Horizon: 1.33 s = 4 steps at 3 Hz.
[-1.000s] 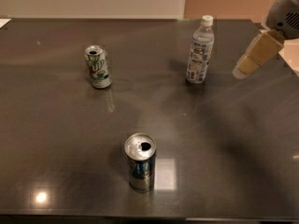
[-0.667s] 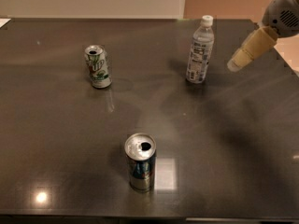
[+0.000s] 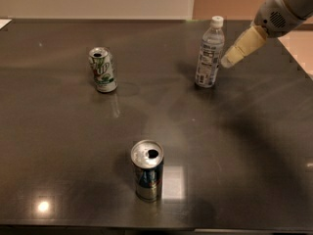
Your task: Move blue plastic bottle near redbull can
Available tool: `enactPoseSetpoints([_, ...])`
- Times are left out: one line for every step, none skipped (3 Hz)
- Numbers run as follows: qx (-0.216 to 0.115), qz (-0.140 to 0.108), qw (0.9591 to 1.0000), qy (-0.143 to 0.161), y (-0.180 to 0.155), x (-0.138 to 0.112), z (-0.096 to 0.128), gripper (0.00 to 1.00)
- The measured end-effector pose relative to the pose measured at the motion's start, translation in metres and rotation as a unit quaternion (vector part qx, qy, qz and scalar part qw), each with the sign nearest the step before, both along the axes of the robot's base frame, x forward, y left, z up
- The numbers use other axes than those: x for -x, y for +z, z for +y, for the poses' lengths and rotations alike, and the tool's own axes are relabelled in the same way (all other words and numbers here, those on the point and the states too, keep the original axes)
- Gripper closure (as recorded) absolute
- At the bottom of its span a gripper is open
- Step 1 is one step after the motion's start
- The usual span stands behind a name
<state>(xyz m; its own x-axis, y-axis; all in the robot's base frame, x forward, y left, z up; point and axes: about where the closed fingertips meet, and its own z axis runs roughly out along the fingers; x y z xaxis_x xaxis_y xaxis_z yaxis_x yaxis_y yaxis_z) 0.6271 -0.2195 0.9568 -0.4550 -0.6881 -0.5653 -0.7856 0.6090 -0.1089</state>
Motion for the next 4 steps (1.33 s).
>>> enactPoseSetpoints([-0.013,0.002,0.9999,0.008,-0.009,-0.017,0.013,0.0])
enactPoseSetpoints([-0.025,0.005,0.9996,0.011,-0.016,-0.03,0.023,0.0])
enactPoseSetpoints([-0.039,0.009,0.9991,0.018,-0.021,-0.04,0.034,0.0])
enactPoseSetpoints([-0.053,0.011,0.9982,0.026,-0.023,-0.046,0.046,0.0])
